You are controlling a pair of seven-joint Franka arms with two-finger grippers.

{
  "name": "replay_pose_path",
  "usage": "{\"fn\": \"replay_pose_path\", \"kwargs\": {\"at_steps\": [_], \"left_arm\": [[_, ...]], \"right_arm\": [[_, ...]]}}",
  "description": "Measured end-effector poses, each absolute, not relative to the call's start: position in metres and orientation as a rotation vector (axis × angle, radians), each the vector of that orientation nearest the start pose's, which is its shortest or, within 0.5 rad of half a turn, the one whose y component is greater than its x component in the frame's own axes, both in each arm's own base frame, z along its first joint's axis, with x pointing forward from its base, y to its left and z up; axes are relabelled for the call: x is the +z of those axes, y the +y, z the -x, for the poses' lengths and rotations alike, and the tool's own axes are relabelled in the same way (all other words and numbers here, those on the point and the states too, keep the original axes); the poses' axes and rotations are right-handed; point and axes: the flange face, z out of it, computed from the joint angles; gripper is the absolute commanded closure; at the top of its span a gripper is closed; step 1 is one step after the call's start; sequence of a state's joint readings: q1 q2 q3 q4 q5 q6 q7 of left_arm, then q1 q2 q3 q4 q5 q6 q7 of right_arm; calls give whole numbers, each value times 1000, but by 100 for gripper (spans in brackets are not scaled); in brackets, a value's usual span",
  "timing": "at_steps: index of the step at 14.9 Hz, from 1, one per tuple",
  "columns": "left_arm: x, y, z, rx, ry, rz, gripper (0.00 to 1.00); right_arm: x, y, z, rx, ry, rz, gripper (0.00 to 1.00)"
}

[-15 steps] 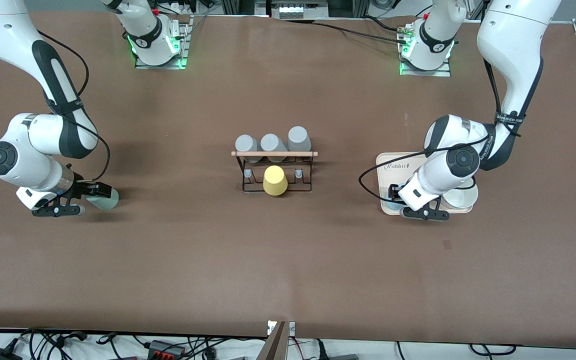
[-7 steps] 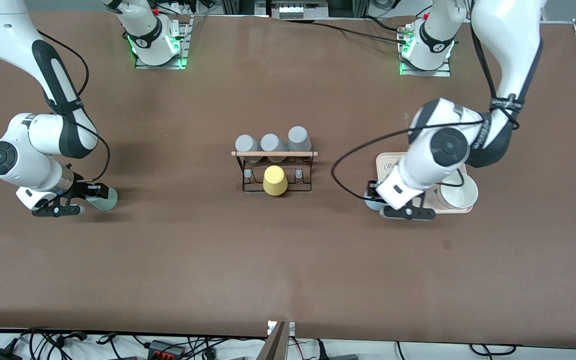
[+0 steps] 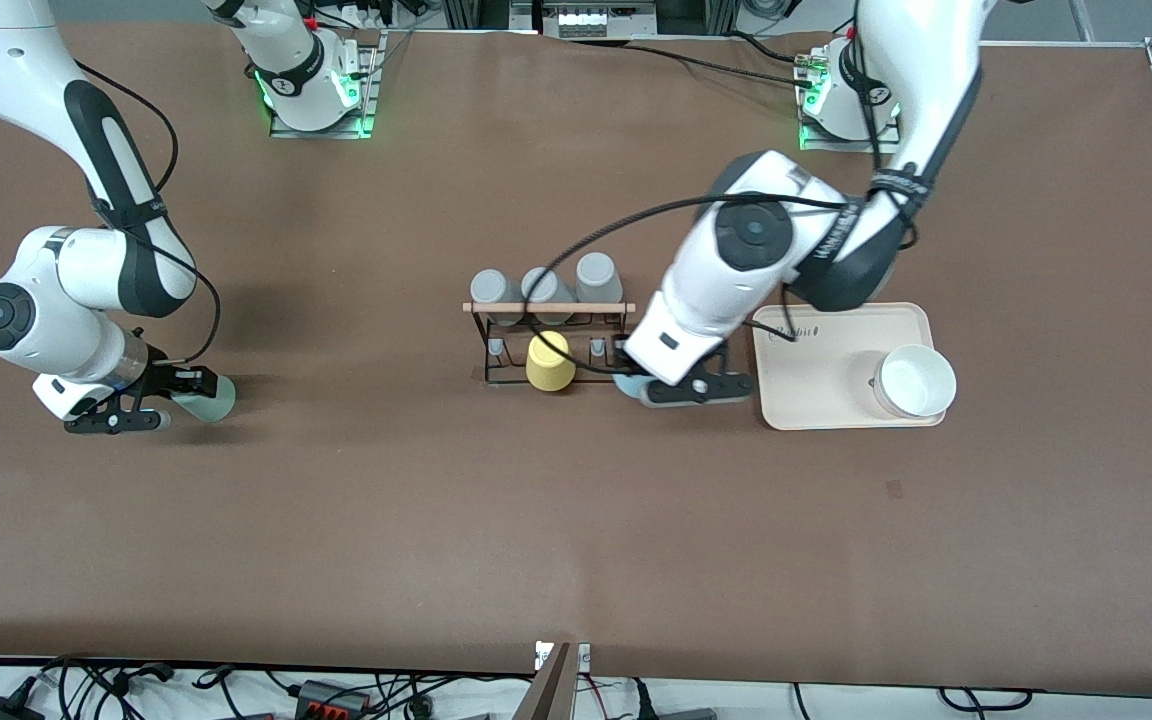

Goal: Hang scattered cups on rack with three cups

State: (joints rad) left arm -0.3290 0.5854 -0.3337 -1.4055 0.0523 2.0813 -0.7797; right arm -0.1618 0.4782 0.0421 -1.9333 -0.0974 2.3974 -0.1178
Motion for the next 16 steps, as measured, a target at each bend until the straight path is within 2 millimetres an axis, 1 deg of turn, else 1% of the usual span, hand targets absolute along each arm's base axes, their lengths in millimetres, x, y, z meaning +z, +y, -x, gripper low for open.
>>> {"fn": "replay_pose_path", "kwargs": {"at_steps": [3, 5, 7, 9, 10, 12, 14, 16], "left_arm": [[391, -417, -593, 17, -229, 3305, 99], [395, -420, -588, 58, -215, 3287, 99], [411, -423, -589, 90, -229, 3305, 99], [422, -433, -584, 110, -237, 3325, 99], [423, -440, -579, 114, -229, 3326, 99], [416, -450, -572, 129, -209, 3321, 99], [404, -450, -576, 114, -206, 3312, 99], [394, -448, -584, 79, -209, 3307, 99]], "right_arm": [[248, -71, -627, -2, -118, 3184, 50], [263, -67, -635, 22, -127, 3184, 50], [287, -59, -646, 64, -139, 3184, 50], [315, -44, -655, 109, -131, 3186, 49], [328, -34, -657, 130, -121, 3187, 50], [349, -12, -661, 153, -86, 3177, 49], [364, 10, -662, 167, -46, 3155, 49], [372, 28, -663, 168, -2, 3128, 49]]}}
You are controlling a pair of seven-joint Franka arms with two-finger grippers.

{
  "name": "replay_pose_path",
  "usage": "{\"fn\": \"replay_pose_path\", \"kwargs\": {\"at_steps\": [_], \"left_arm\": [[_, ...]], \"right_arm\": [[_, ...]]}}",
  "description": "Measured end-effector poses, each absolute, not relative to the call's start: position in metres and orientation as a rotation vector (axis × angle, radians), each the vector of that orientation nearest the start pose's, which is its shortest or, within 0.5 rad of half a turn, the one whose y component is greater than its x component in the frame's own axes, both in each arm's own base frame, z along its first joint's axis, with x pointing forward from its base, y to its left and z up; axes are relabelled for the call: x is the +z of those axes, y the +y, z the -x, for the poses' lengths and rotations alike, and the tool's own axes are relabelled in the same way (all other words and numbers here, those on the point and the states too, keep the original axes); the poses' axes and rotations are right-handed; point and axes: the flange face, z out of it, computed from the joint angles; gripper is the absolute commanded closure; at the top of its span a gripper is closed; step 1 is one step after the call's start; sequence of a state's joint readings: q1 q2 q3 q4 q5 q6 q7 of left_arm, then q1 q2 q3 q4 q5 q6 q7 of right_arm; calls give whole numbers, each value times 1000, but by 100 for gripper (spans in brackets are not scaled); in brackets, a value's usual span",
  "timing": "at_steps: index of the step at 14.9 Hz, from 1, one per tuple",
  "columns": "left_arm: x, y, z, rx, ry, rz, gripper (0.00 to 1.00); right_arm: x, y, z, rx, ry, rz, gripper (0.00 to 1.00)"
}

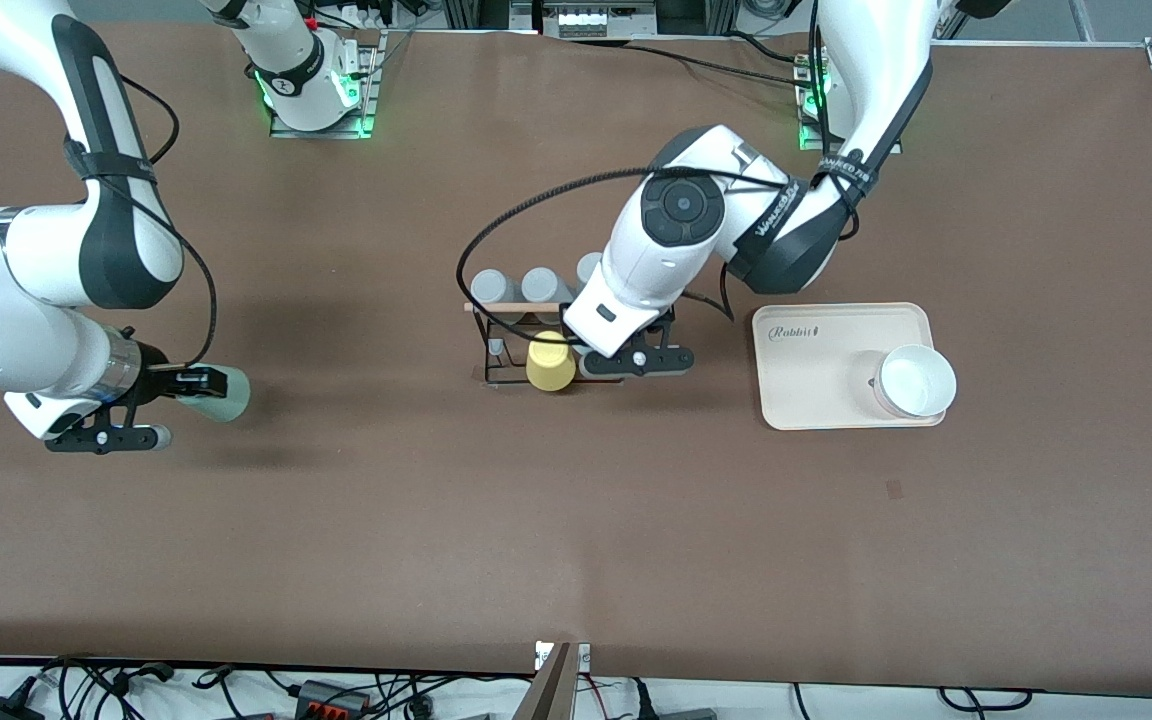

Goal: Hang scattered cups on rack with three cups

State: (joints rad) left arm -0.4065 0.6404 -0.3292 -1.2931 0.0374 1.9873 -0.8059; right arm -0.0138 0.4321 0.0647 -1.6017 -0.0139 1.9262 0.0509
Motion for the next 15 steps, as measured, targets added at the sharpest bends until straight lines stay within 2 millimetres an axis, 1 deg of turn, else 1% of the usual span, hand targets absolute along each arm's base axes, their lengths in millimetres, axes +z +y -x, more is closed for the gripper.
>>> {"fn": "replay_pose_path", "kwargs": {"at_steps": [3, 7, 9, 13, 15], "left_arm": [[384, -447, -590, 60, -217, 3311, 99], [378, -445, -593, 43, -208, 3296, 99], [373, -444, -595, 25, -195, 3284, 99], [356, -446, -600, 2, -198, 3294, 99], [353, -445, -602, -4, -196, 3297, 99]], "right_arm": [[383, 58, -664, 162, 63, 3108, 49], [398, 114, -659, 159, 132, 3113, 49], [405, 138, -656, 158, 157, 3116, 49], [422, 173, -651, 155, 206, 3119, 50], [427, 189, -647, 148, 229, 3119, 50]]}}
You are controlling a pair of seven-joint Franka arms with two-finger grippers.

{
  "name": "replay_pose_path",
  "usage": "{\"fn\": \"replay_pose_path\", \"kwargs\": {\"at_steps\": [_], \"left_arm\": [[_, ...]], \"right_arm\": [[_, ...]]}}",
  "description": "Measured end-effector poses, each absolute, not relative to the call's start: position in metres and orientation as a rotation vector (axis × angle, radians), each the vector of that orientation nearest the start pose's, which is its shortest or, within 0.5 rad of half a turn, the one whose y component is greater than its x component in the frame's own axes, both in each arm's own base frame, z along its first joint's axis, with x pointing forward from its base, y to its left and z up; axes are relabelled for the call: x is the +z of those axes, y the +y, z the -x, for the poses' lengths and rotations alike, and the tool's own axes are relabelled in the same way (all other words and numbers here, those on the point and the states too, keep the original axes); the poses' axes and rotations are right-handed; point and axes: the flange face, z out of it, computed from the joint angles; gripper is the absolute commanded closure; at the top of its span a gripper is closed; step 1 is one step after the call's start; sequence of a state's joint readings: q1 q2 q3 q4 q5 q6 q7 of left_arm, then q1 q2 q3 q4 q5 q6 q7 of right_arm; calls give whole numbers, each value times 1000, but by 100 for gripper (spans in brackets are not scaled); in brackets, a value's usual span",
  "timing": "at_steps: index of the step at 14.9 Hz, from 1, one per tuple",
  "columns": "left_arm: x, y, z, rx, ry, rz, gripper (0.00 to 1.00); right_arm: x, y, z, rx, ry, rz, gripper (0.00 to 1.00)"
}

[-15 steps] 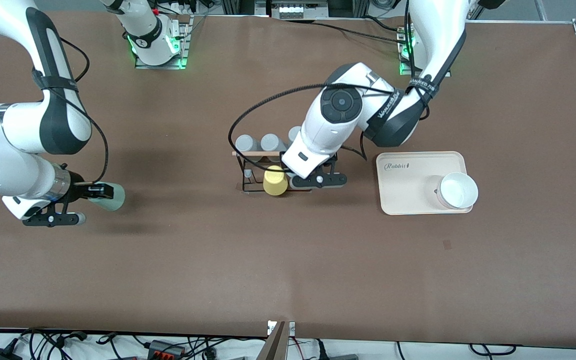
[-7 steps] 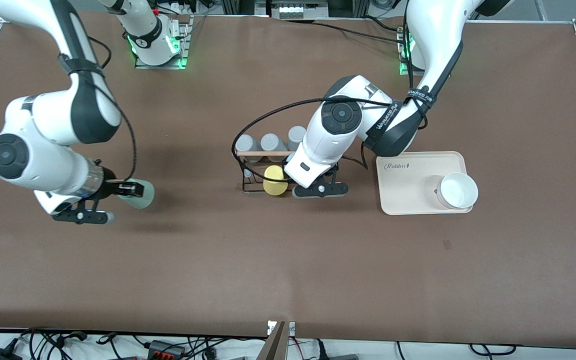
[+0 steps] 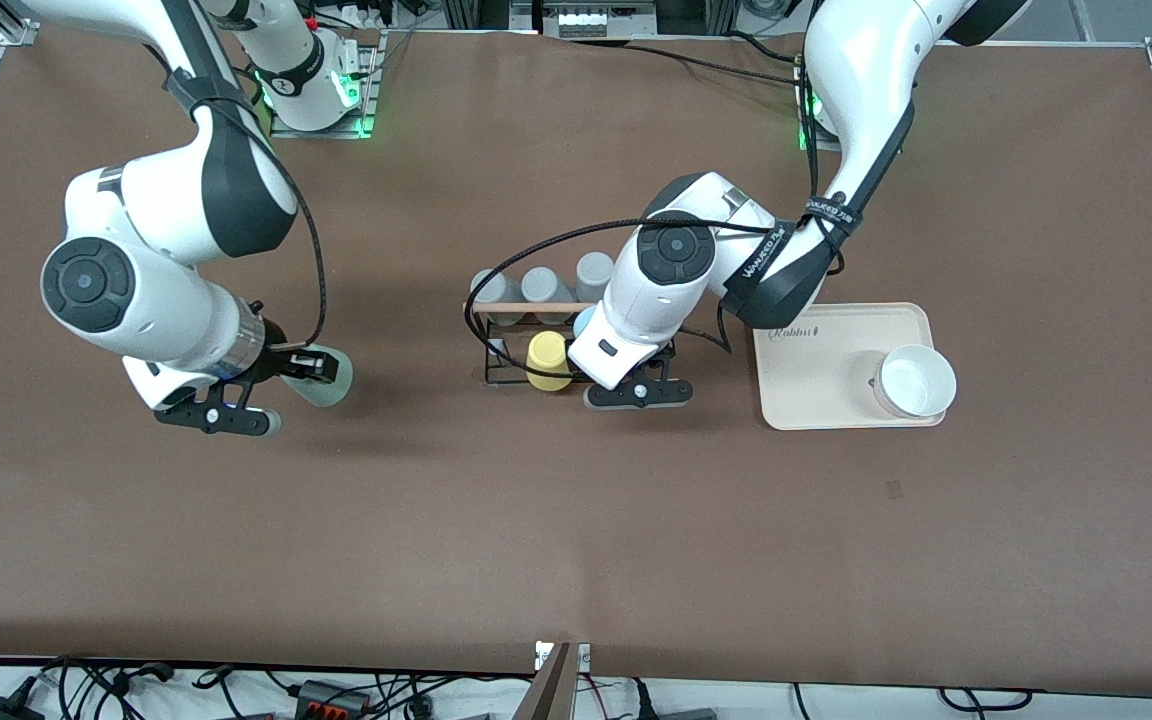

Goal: Hang scattered cups on rack with three cups

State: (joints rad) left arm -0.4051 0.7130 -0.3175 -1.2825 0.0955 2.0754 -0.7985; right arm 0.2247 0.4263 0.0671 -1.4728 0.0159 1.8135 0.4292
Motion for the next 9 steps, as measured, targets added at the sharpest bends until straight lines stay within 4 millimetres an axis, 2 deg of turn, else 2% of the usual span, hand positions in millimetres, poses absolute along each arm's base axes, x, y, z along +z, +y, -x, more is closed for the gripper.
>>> {"fn": "replay_pose_path", "kwargs": {"at_steps": [4, 9], "left_arm": [[361, -445, -607, -29, -198, 3310, 99], [364, -454, -602, -31, -175, 3318, 99]], "right_arm": [[429, 212, -640, 149, 226, 3117, 52], [433, 256, -626, 186, 179, 3046, 52]]}}
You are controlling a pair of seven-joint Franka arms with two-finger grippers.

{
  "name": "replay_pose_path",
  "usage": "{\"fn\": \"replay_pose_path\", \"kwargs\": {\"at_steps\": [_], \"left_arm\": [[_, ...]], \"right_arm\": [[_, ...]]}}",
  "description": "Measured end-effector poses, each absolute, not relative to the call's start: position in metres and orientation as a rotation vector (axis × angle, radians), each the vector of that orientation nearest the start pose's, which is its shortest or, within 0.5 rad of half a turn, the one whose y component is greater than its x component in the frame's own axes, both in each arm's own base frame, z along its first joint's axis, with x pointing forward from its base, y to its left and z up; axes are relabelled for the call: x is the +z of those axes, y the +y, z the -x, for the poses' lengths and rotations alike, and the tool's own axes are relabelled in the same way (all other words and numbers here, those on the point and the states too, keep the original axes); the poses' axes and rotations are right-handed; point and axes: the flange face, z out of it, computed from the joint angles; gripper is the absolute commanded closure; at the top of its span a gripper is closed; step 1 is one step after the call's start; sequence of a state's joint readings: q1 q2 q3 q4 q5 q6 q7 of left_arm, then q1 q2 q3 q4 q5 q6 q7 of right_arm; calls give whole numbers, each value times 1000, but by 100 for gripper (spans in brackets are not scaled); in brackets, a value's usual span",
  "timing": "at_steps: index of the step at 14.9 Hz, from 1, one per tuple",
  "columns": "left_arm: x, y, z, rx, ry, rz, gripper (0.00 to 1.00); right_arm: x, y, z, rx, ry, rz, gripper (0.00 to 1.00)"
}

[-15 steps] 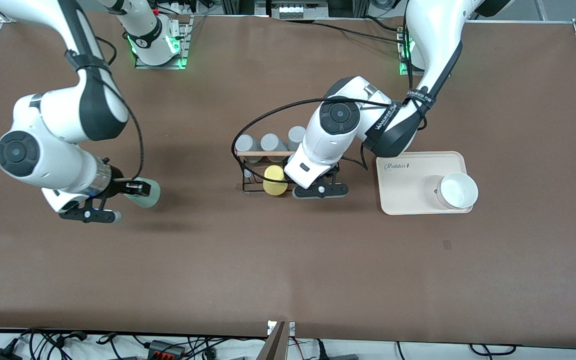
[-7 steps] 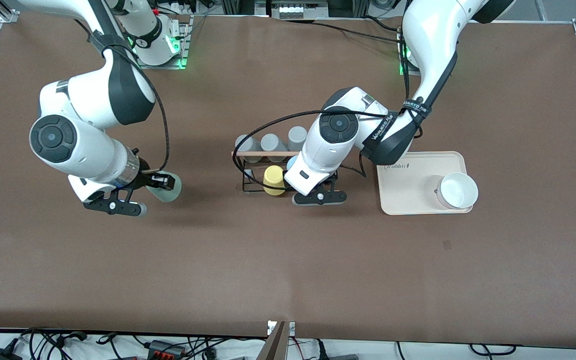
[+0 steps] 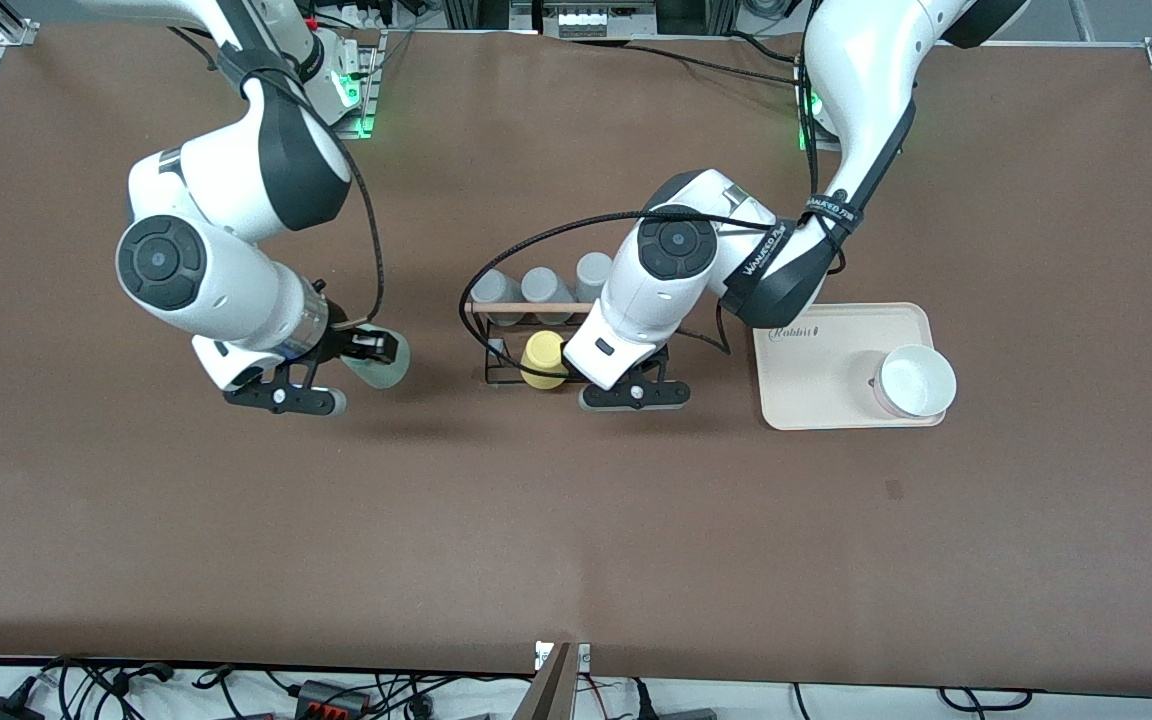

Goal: Hang scattered cups on rack with three cups

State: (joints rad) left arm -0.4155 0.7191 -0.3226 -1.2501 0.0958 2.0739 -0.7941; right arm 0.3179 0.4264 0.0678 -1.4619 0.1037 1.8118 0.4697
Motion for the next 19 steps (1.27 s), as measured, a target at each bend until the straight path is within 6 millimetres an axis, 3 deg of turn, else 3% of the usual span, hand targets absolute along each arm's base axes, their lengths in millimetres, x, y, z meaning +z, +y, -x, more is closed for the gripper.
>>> {"fn": "replay_pose_path", "kwargs": {"at_steps": [3, 5, 7, 9, 11, 12, 15, 19], "left_arm": [[361, -460, -598, -20, -160, 3314, 88], [364, -438, -612, -14, -212, 3289, 82], [376, -382, -643, 6, -267, 3253, 74], [395, -308, -672, 39, -267, 3221, 65], [422, -236, -685, 96, -237, 3189, 62], [438, -209, -685, 117, -213, 3177, 61], [483, -157, -679, 111, -119, 3170, 60], [510, -116, -658, 130, -61, 3178, 57]], "right_arm": [[439, 281, -617, 176, 183, 3041, 52], [440, 296, -610, 178, 202, 3042, 52], [439, 309, -604, 183, 199, 3044, 52], [437, 317, -600, 189, 189, 3047, 52], [431, 330, -596, 190, 199, 3049, 52], [428, 339, -594, 178, 206, 3045, 52], [414, 367, -589, 130, 221, 3028, 52], [392, 385, -586, 121, 228, 3027, 52]]}}
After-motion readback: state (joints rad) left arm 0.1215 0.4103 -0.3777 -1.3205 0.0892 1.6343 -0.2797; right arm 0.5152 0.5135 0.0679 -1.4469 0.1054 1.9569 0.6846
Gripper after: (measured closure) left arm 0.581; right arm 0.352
